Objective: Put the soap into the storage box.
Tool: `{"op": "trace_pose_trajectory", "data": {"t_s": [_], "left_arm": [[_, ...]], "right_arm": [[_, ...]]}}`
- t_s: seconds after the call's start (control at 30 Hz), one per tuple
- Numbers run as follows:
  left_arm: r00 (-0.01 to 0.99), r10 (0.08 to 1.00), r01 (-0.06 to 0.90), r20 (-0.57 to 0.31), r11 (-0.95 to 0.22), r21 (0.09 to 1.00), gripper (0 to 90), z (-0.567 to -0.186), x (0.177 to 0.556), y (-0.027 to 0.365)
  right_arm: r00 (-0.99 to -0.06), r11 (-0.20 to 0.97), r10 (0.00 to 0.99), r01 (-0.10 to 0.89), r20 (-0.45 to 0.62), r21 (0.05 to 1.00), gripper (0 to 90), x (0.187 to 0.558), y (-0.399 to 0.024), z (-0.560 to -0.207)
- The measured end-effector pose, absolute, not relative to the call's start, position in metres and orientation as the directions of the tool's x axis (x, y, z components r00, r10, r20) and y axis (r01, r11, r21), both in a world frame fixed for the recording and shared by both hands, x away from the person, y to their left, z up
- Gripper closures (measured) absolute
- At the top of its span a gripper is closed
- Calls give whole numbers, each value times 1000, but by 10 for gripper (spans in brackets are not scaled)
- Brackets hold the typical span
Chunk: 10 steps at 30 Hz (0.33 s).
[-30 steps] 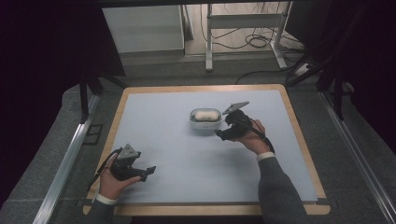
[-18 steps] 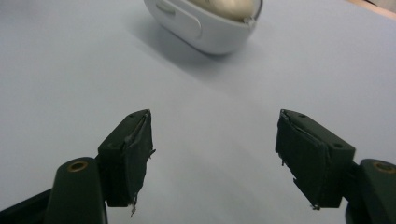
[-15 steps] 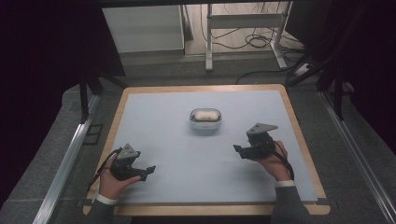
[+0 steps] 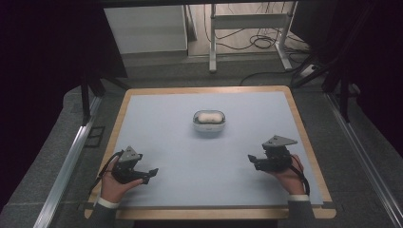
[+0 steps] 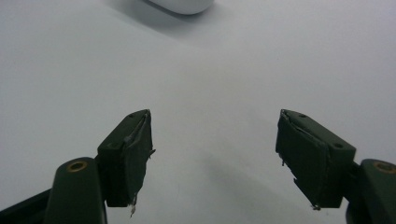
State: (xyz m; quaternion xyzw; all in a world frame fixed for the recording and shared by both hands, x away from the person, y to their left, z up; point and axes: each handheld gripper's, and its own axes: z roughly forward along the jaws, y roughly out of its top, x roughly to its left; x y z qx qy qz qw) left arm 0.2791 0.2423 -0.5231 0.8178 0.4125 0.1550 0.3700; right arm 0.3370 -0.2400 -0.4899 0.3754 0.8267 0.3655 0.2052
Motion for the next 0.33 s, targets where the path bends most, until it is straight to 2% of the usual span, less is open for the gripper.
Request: {"op": "trace_pose_trajectory", "data": {"t_s": [0.33], "left_arm": [[608,792,557,-59,-372,743,125,-521,278,245]], "right_arm": [[-632,453,772,472,-69,756,267,337,-240,-495]]}}
